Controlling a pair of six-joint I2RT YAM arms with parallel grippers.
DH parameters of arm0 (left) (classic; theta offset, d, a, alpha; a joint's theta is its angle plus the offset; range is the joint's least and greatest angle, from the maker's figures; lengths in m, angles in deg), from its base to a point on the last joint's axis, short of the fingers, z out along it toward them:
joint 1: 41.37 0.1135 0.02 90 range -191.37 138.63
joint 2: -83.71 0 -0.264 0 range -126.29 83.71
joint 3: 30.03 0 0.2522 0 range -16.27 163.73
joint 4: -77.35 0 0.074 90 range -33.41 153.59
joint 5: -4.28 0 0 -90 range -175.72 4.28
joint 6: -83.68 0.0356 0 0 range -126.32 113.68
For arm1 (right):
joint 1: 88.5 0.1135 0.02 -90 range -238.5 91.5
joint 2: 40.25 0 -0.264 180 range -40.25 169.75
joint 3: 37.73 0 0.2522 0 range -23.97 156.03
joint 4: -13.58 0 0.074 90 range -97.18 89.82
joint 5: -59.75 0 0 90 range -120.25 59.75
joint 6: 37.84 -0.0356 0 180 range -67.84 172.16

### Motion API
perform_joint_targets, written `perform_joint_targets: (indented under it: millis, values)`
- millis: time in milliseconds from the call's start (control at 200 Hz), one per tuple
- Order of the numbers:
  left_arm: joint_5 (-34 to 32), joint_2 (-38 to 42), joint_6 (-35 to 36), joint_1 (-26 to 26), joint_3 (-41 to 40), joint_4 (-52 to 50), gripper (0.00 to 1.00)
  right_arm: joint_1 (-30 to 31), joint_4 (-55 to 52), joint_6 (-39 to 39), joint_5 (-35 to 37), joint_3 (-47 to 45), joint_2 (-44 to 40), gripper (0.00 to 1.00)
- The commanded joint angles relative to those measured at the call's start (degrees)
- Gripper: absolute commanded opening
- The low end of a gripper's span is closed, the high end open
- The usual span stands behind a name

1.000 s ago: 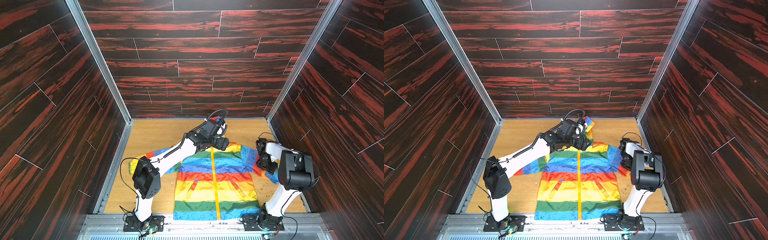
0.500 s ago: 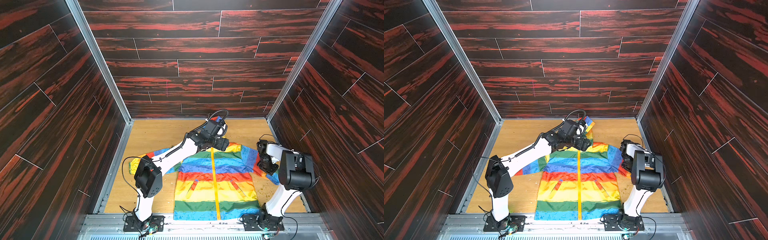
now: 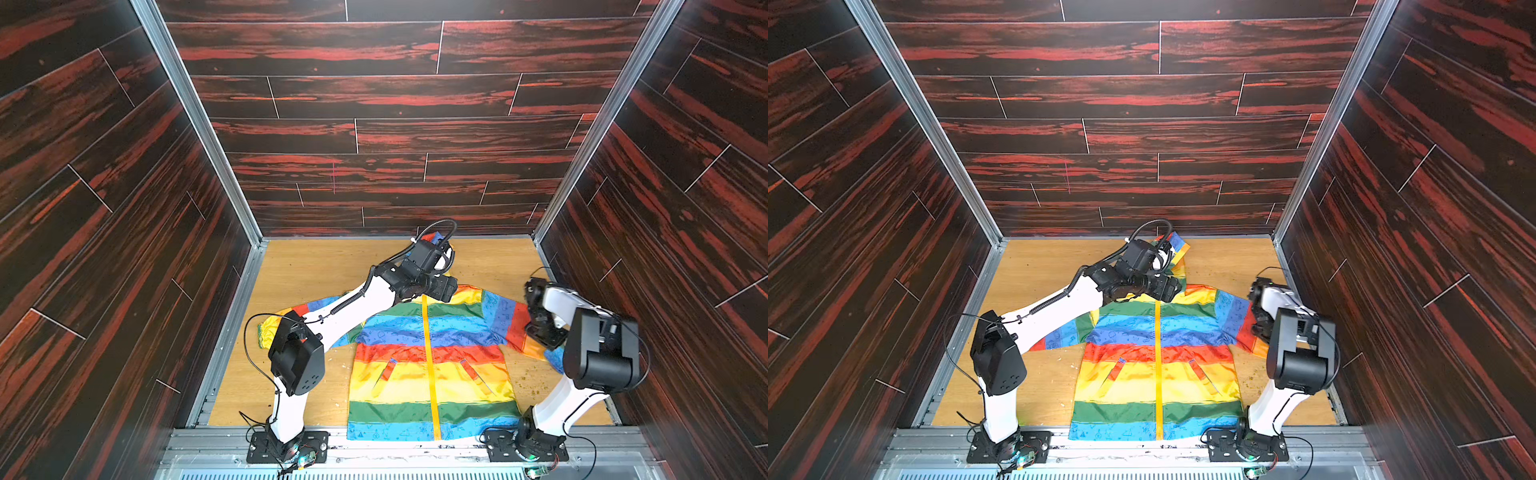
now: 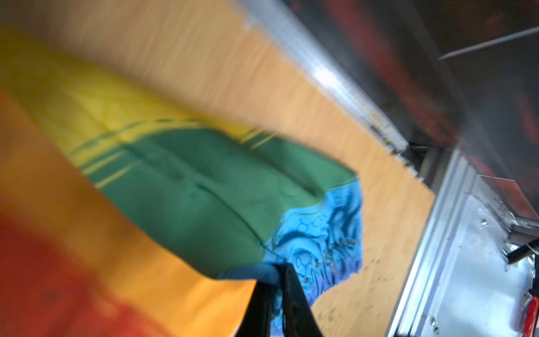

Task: Unzip the jacket
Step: Flatten out the jacket at the center of the board.

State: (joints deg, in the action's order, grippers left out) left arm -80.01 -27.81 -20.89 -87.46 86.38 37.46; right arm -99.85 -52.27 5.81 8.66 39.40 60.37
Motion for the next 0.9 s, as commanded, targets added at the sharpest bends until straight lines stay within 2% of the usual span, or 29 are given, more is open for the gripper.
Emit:
perform_joint_targets:
  millis: [0,75,210,371,441,531,641,686,726,852,897]
  values:
    - [-1.0,1.1,1.2,0.2,0.9,-1.7,0.83,-3.8,-1.9,0.9,5.0,3.6,1.4,0.14]
    - [-1.2,1.7,1.4,0.4,0.3,-1.9,0.83,-5.9,-2.2,2.1,7.6,6.2,3.7,0.17]
    - [-1.7,2.8,1.6,0.5,-0.6,-2.3,0.83,-8.4,-3.2,3.7,12.9,9.9,5.8,0.39]
    - [-1.7,3.1,1.5,0.5,-1.0,-2.2,0.82,-11.7,-3.8,4.8,16.9,12.3,7.7,0.46]
    - [-2.5,3.2,1.2,0.6,-1.2,-2.3,0.83,-11.8,-4.8,4.2,18.7,12.9,7.8,0.51]
    - [-4.1,3.2,0.1,1.0,-1.3,-2.6,0.83,-11.5,-5.6,3.4,20.5,13.2,6.6,0.62]
    - [-5.1,3.5,-1.3,1.9,-1.7,-2.6,0.83,-10.6,-4.4,4.5,19.6,13.8,3.7,0.65]
    - [-5.4,3.4,-2.0,2.4,-2.0,-2.3,0.84,-8.8,-0.3,8.5,16.2,12.8,1.0,0.65]
    - [-5.7,2.9,-2.9,2.9,-2.1,-2.2,0.84,-6.8,3.3,12.1,9.6,11.9,-1.5,0.65]
    - [-3.7,0.7,-8.3,4.9,-3.5,0.5,0.85,0.0,19.5,19.9,-23.9,5.5,-11.9,0.64]
    - [-2.7,-0.5,-10.7,5.8,-4.2,2.1,0.84,2.7,23.0,20.5,-32.6,3.9,-14.2,0.64]
